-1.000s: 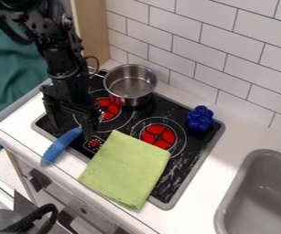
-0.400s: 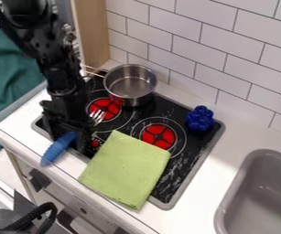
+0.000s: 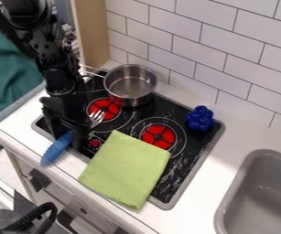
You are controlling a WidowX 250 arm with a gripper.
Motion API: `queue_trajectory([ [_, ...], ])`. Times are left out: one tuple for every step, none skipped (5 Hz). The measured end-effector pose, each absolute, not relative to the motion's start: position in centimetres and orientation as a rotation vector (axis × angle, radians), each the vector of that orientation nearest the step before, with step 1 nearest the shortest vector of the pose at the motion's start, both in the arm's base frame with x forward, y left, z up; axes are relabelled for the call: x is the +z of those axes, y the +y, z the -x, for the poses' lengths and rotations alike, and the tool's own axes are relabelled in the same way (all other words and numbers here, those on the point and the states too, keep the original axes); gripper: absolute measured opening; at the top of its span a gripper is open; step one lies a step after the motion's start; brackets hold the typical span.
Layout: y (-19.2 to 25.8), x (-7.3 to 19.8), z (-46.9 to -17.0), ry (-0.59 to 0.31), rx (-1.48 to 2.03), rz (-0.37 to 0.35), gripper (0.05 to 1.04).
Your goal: Pick up the blue fork and put it on top of the towel
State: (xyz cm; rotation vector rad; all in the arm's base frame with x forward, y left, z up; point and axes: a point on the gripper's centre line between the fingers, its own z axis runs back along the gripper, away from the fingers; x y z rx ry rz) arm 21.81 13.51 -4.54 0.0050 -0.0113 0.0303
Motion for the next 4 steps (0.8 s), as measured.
queue_trajectory([
  [13.1,-4.4,-22.3,-0.018,-0.003,-0.012,0.376],
  [12.9,-4.4,-22.4,-0.018,-0.016,-0.015,0.31],
  [11.8,-2.9,-22.5,-0.029,-0.003,-0.028,0.31],
  [9.5,0.6,-23.6,-0.081,0.022,-0.062,0.31],
])
